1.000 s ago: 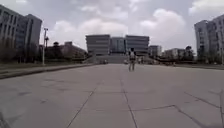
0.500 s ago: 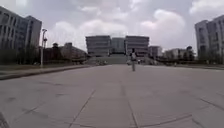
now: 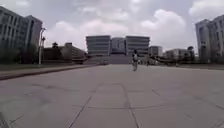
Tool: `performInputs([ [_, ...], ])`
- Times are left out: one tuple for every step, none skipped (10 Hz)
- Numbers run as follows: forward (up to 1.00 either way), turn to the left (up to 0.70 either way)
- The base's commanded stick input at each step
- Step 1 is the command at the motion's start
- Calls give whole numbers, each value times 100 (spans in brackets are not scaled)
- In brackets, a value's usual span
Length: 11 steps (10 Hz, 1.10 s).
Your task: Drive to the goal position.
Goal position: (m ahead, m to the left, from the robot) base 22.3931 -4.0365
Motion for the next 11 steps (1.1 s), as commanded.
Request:
performInputs([
  [70,0],
  [70,0],
  [70,0],
  [70,0],
  [70,0],
  [70,0],
  [70,0],
  [70,-9],
  [70,-14],
  [70,-14],
  [70,-14],
])
